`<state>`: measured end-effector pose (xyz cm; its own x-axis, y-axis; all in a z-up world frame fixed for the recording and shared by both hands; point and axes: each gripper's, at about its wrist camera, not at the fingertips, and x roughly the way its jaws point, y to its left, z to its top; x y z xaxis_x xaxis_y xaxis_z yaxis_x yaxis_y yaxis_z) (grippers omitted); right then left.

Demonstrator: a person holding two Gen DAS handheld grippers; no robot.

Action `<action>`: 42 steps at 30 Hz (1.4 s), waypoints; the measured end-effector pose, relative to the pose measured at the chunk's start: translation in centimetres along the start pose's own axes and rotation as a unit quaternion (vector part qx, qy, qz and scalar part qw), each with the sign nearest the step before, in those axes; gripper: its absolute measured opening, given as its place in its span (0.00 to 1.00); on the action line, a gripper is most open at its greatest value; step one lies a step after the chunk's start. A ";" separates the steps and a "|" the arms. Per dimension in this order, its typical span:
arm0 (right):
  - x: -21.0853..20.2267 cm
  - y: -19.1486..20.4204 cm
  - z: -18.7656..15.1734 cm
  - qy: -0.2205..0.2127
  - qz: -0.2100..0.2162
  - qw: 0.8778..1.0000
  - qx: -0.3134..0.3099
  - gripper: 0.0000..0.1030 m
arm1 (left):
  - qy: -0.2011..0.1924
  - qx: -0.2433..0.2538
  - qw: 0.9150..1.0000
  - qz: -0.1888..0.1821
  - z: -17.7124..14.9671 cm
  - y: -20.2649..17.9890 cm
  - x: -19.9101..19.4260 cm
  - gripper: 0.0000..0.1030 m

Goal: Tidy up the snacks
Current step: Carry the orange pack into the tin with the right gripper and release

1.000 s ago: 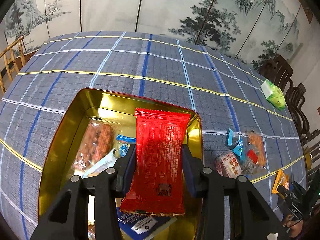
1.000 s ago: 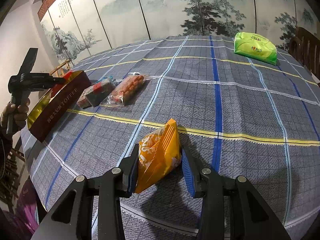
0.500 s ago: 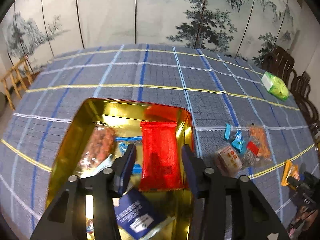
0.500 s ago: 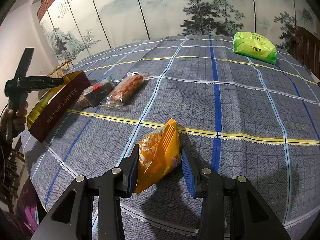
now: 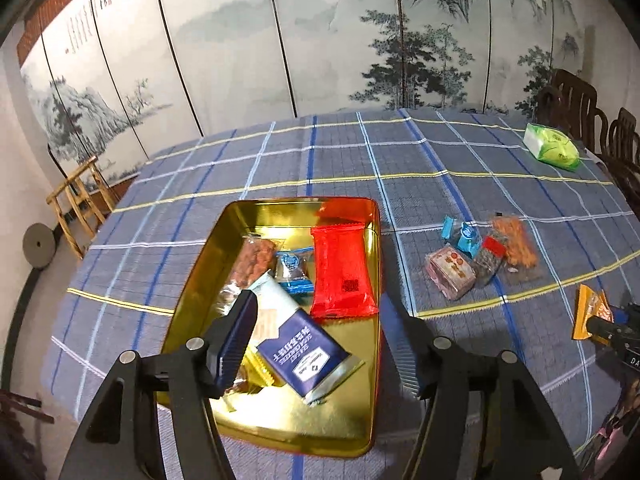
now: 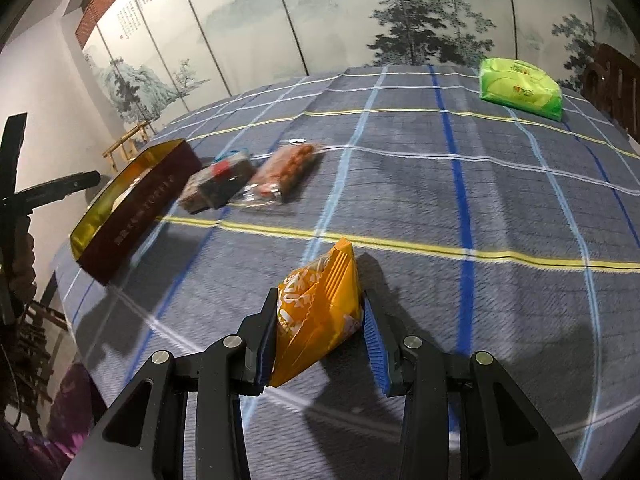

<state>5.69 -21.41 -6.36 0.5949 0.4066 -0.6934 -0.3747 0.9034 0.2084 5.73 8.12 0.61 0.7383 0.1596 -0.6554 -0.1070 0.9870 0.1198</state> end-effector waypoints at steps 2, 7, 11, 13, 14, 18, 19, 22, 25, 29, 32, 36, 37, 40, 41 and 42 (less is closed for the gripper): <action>-0.2 0.9 -0.2 -0.001 0.004 1.000 -0.003 0.39 | -0.005 0.001 1.000 0.001 -0.2 0.1 -0.6 0.61; -0.8 2.7 0.2 -0.003 0.012 1.000 -0.011 0.39 | -0.016 0.003 1.000 0.006 -0.7 0.3 -1.6 0.65; -1.3 4.6 1.0 -0.009 0.020 0.999 -0.023 0.39 | -0.023 0.001 1.000 0.009 -0.9 0.9 -2.1 0.66; -1.5 5.7 1.6 -0.013 0.024 0.999 -0.032 0.39 | -0.026 -0.001 1.000 0.013 -1.1 1.2 -2.2 0.66; -1.7 6.5 1.9 -0.015 0.027 0.999 -0.039 0.39 | -0.026 -0.002 1.000 0.015 -1.3 1.4 -2.2 0.66; -1.9 9.7 3.5 -0.022 0.040 0.997 -0.069 0.39 | -0.022 -0.012 0.999 0.019 -2.0 2.8 -2.3 0.67; -1.9 10.5 3.8 -0.024 0.043 0.996 -0.075 0.39 | -0.021 -0.016 0.999 0.019 -2.2 3.2 -2.3 0.67; -1.6 13.1 4.8 -0.026 0.055 0.994 -0.095 0.39 | -0.017 -0.028 0.999 0.023 -3.0 4.6 -2.2 0.67; -1.1 15.7 5.5 -0.026 0.067 0.991 -0.114 0.39 | -0.012 -0.037 0.999 0.030 -3.7 6.0 -2.1 0.67; -0.2 18.5 6.2 -0.023 0.082 0.988 -0.131 0.39 | -0.005 -0.048 0.998 0.044 -4.6 7.7 -2.0 0.69; 0.5 20.4 6.8 -0.019 0.093 0.985 -0.141 0.39 | -0.009 -0.062 0.996 0.059 -5.6 9.5 -2.2 0.78; 1.8 23.1 7.2 -0.011 0.109 0.982 -0.155 0.39 | -0.006 -0.074 0.995 0.073 -6.6 11.5 -2.3 0.79; 2.1 23.7 7.3 -0.008 0.112 0.981 -0.158 0.39 | -0.004 -0.078 0.994 0.075 -6.8 12.0 -2.3 0.79; 3.2 25.3 7.4 0.001 0.122 0.979 -0.163 0.39 | 0.002 -0.091 0.993 0.081 -7.6 13.3 -2.3 0.79; 3.6 25.8 7.5 0.004 0.127 0.978 -0.163 0.39 | 0.004 -0.095 0.992 0.081 -7.9 13.8 -2.3 0.79; 4.0 26.3 7.5 0.007 0.131 0.978 -0.163 0.39 | 0.006 -0.099 0.992 0.082 -8.1 14.2 -2.3 0.79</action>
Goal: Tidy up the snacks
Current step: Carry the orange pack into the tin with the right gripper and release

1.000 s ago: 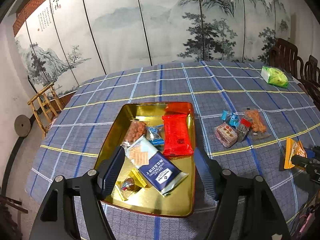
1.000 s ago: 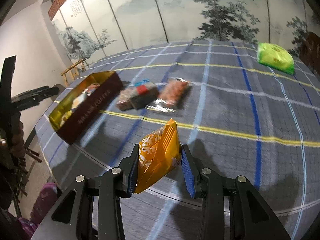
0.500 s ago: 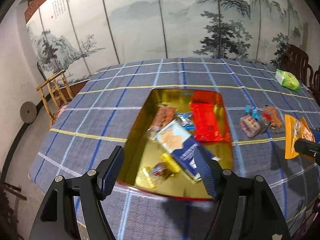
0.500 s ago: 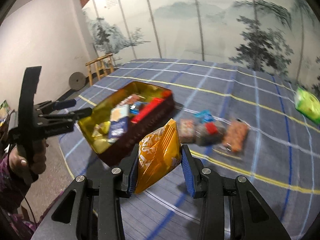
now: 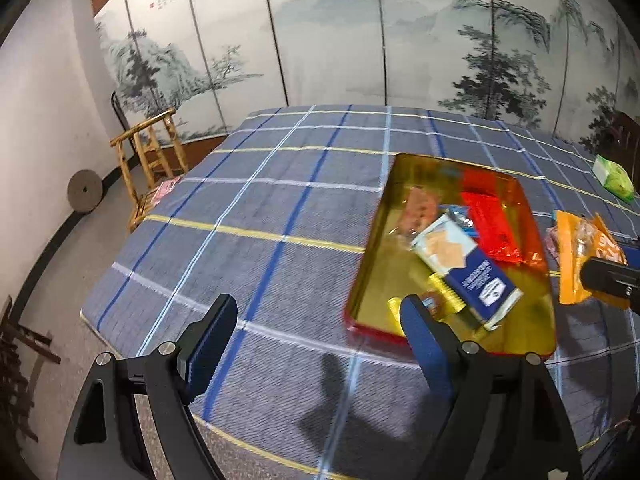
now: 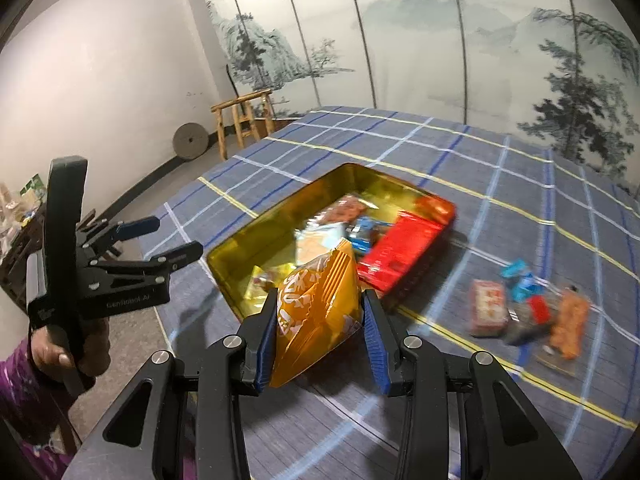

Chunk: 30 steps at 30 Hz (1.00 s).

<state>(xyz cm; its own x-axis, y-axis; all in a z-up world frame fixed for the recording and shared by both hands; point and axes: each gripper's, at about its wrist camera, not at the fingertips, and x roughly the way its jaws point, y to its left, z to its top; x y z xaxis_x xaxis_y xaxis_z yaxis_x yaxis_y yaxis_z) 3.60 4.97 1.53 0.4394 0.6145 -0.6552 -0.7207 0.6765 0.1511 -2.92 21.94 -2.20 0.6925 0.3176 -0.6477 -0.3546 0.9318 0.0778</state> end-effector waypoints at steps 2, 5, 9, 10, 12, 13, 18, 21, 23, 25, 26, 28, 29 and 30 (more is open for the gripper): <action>1.0 0.7 0.5 0.004 0.008 1.000 -0.001 0.39 | 0.001 -0.004 1.000 0.002 -0.3 0.6 0.0 0.79; 2.8 1.6 1.3 0.013 0.020 1.000 -0.002 0.39 | 0.000 -0.004 1.000 0.005 -0.6 1.1 -0.1 0.79; 5.1 2.7 2.5 0.026 0.031 0.999 -0.006 0.39 | -0.005 0.004 1.000 0.009 -0.9 1.4 -0.6 0.79; 5.6 3.0 2.7 0.029 0.032 0.999 -0.007 0.39 | -0.007 0.005 1.000 0.010 -0.9 1.5 -0.7 0.80; 6.9 3.4 3.3 0.039 0.034 0.999 -0.009 0.39 | -0.012 0.010 1.000 0.014 -1.0 1.6 -0.9 0.81; 7.4 3.6 3.4 0.043 0.035 0.998 -0.010 0.39 | -0.015 0.012 1.000 0.017 -1.0 1.7 -1.0 0.81; 10.0 4.6 4.1 0.065 0.034 0.997 -0.016 0.39 | -0.020 0.015 0.999 0.024 -1.0 2.1 -1.2 0.83; 11.2 4.9 4.4 0.075 0.032 0.997 -0.017 0.39 | -0.019 0.015 0.999 0.026 -1.1 2.4 -1.1 0.84; 11.7 5.1 4.6 0.081 0.028 0.996 -0.019 0.39 | -0.017 0.015 0.999 0.026 -1.2 2.4 -1.1 0.84; 12.1 5.0 4.7 0.084 0.026 0.996 -0.017 0.39 | -0.016 0.015 0.999 0.028 -1.3 2.6 -1.0 0.84; 12.4 5.0 4.7 0.086 0.025 0.996 -0.016 0.39 | -0.016 0.014 0.999 0.028 -1.3 2.7 -0.9 0.84; 12.8 5.1 4.8 0.090 0.024 0.996 -0.016 0.39 | -0.014 0.013 0.999 0.027 -1.4 2.9 -0.9 0.84; 13.1 5.1 4.9 0.093 0.023 0.995 -0.015 0.39 | -0.014 0.012 0.999 0.027 -1.4 3.0 -0.8 0.84; 13.1 5.2 4.9 0.095 0.023 0.995 -0.015 0.39 | -0.014 0.012 0.999 0.027 -1.4 3.0 -0.8 0.84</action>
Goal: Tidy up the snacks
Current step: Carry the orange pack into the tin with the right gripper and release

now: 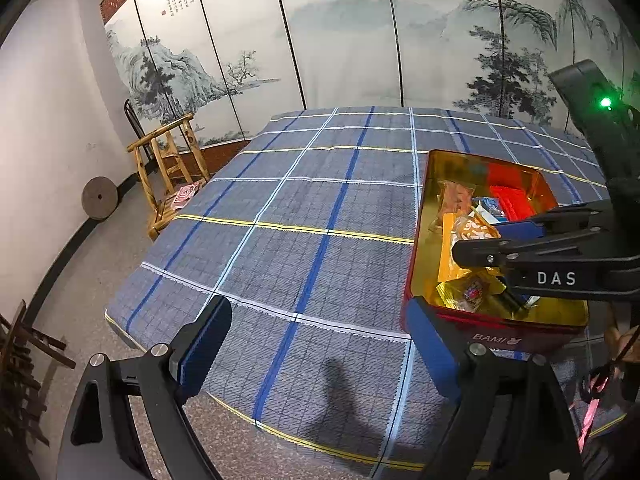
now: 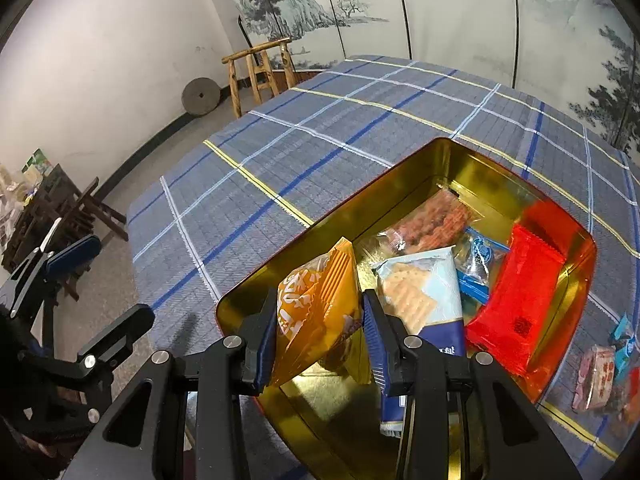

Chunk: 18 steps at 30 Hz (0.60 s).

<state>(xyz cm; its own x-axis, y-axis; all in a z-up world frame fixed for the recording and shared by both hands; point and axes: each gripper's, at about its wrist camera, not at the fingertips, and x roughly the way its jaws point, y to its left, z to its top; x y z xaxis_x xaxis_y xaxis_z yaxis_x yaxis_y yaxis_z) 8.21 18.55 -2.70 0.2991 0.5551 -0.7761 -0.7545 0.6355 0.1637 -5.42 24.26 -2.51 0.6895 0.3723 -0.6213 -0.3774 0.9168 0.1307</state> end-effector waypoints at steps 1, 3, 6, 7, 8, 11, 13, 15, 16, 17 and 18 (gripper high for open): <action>0.1 0.1 0.1 0.001 0.000 1.000 0.000 0.39 | 0.001 0.000 1.000 0.000 0.0 0.1 0.1 0.84; 0.4 0.4 0.1 0.003 0.000 1.000 -0.002 0.39 | 0.002 0.002 1.000 0.002 0.0 0.1 0.2 0.84; 0.8 0.7 0.2 0.007 -0.001 1.000 -0.004 0.39 | 0.004 0.004 1.000 0.004 -0.1 0.1 0.2 0.85; 0.9 0.7 0.2 0.008 -0.001 1.000 -0.004 0.39 | 0.004 0.004 1.000 0.005 -0.1 0.2 0.2 0.85; 1.0 0.7 0.2 0.009 -0.001 1.000 -0.003 0.39 | 0.004 0.004 1.000 0.005 -0.1 0.2 0.2 0.85; 1.3 0.7 0.3 0.010 -0.001 1.000 0.001 0.39 | 0.006 0.003 1.000 0.005 -0.1 0.3 0.4 0.85; 1.3 0.7 0.4 0.010 0.000 1.000 0.002 0.39 | 0.007 0.002 1.000 0.006 -0.2 0.4 0.4 0.85; 1.4 0.8 0.4 0.011 -0.001 1.000 0.002 0.40 | 0.009 0.001 1.000 0.006 -0.2 0.4 0.5 0.86; 1.4 0.8 0.4 0.011 0.000 1.000 0.002 0.40 | 0.010 0.002 1.000 0.006 -0.3 0.4 0.6 0.86; 1.4 0.8 0.5 0.010 0.001 1.000 0.002 0.40 | 0.010 0.002 1.000 0.006 -0.3 0.5 0.6 0.86; 1.4 0.9 0.5 0.010 0.000 1.000 0.002 0.40 | 0.010 0.002 1.000 0.007 -0.3 0.5 0.6 0.86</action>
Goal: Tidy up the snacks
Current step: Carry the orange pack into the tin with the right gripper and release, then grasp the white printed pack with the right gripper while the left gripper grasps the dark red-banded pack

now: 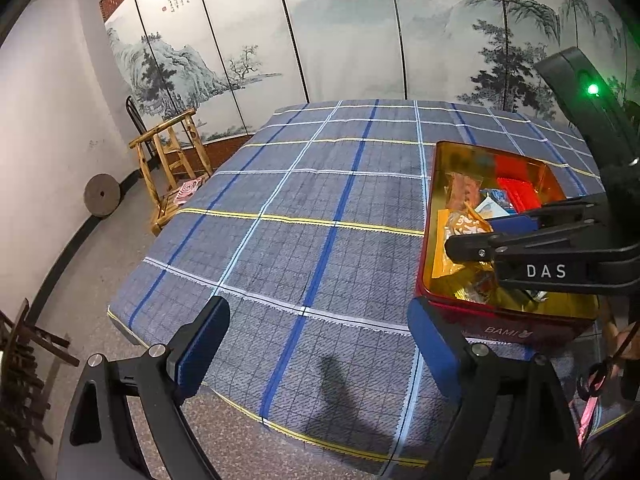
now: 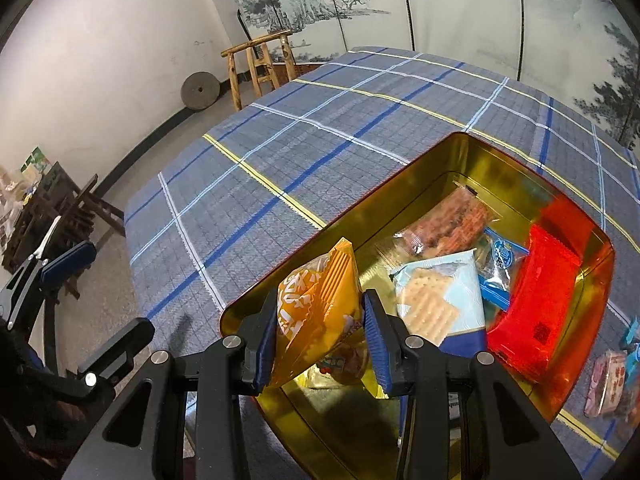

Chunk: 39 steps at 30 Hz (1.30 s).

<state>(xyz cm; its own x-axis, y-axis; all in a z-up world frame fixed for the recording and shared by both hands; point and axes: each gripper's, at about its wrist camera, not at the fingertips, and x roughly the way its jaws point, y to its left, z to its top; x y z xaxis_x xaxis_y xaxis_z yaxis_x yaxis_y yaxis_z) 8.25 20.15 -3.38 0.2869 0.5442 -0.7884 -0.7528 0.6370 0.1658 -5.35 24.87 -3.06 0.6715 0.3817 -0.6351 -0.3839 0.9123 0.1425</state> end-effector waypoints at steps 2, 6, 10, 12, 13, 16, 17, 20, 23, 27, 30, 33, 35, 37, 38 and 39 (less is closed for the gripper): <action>0.0 0.0 0.0 0.001 0.001 1.000 0.001 0.40 | 0.001 -0.001 1.000 0.000 0.0 0.1 0.1 0.86; 0.1 0.0 0.1 -0.001 0.001 1.000 0.005 0.41 | 0.004 -0.001 1.000 0.001 -0.1 0.1 0.2 0.86; 0.0 -0.3 0.1 -0.007 0.004 1.000 0.013 0.41 | 0.005 0.000 1.000 0.003 -0.1 0.0 0.2 0.86; -0.4 -0.4 0.1 -0.016 0.011 1.000 0.016 0.41 | 0.005 0.000 1.000 0.003 -0.2 0.0 0.2 0.86; -0.6 -0.5 0.1 -0.019 0.015 1.000 0.018 0.41 | 0.006 0.001 1.000 0.003 -0.2 0.0 0.2 0.86; -1.1 -0.6 0.1 -0.029 0.021 0.999 0.020 0.42 | 0.005 0.004 1.000 0.005 -0.2 -0.2 0.0 0.86; -1.3 -0.7 0.1 -0.032 0.024 0.999 0.022 0.42 | 0.005 0.005 1.000 0.006 -0.1 -0.3 -0.1 0.86; -2.0 -0.8 0.1 -0.041 0.023 0.999 0.024 0.43 | 0.002 0.006 1.000 0.007 -0.1 -0.4 -0.4 0.86; -3.4 -0.9 -0.2 -0.057 0.025 0.998 0.028 0.43 | 0.000 0.007 1.000 0.009 0.0 -0.4 -0.7 0.86; -7.4 -1.8 -2.3 -0.104 0.021 0.994 0.041 0.49 | -0.009 0.006 1.000 0.010 0.3 -0.3 -1.4 0.87; -10.7 -4.0 -5.3 -0.133 -0.009 0.989 0.060 0.50 | -0.012 0.006 1.000 0.009 0.4 -0.4 -1.8 0.89; -13.3 -7.5 -9.1 -0.140 -0.046 0.985 0.095 0.50 | -0.017 0.008 1.000 0.005 0.6 -0.8 -2.3 0.90; -14.6 -10.2 -11.7 -0.134 -0.068 0.981 0.125 0.50 | -0.020 0.011 1.000 -0.002 0.8 -1.4 -2.7 0.90; -15.4 -12.1 -13.6 -0.127 -0.088 0.977 0.148 0.50 | -0.022 0.018 1.000 -0.007 1.0 -2.2 -3.0 0.90; -16.0 -13.1 -14.8 -0.126 -0.098 0.974 0.159 0.50 | -0.024 0.023 0.999 -0.010 1.0 -2.6 -3.2 0.90; -16.4 -13.7 -15.5 -0.126 -0.101 0.973 0.165 0.50 | -0.025 0.029 0.999 -0.014 1.1 -3.2 -3.4 0.90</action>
<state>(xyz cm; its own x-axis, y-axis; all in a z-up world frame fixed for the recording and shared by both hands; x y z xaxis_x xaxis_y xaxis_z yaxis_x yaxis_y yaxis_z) 4.68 -6.00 -1.91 0.5772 0.4802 -0.6605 -0.4474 0.8626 0.2362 -5.73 20.85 -0.47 0.7128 0.3617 -0.6009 -0.3280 0.9292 0.1702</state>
